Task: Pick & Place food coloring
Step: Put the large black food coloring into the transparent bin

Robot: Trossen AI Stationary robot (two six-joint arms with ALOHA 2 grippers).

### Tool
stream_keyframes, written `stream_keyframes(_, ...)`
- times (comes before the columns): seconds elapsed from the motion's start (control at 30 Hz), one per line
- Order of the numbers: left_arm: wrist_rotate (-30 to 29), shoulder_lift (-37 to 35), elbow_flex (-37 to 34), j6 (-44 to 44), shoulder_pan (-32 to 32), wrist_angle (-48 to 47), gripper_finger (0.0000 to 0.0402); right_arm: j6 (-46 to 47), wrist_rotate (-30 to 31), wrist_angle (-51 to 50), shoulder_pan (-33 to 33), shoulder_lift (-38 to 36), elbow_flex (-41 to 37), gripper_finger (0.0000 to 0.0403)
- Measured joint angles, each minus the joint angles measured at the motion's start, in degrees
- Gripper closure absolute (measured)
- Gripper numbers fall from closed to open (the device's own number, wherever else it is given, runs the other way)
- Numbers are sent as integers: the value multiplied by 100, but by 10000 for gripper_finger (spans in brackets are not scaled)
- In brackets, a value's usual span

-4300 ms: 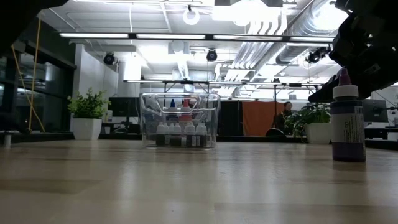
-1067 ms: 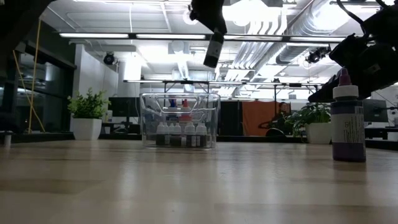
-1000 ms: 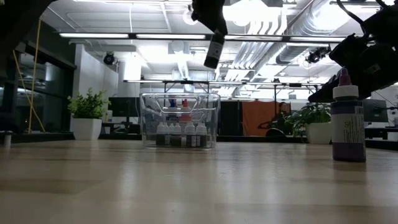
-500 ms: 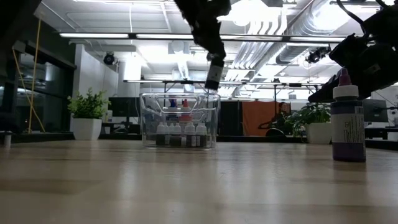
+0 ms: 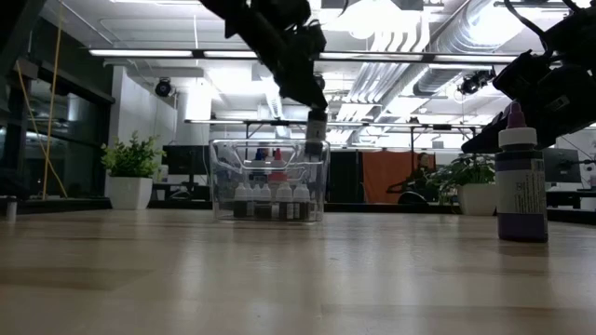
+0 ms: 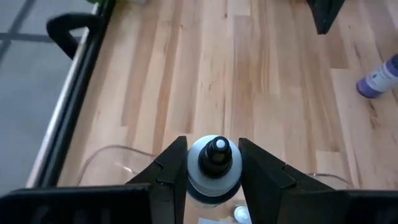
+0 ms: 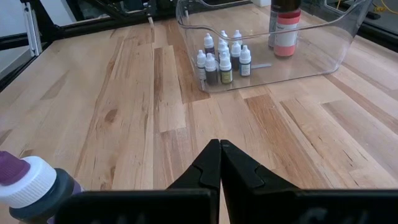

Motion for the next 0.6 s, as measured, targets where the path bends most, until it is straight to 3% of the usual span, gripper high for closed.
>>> stream_keyframes(0.27,654,2,-258,-119,308,204,297,0,1,0,-1,0,0,402)
stream_keyframes(0.6,1045,22,-618,-125,645,335,297,0,1,0,-2,0,0,402)
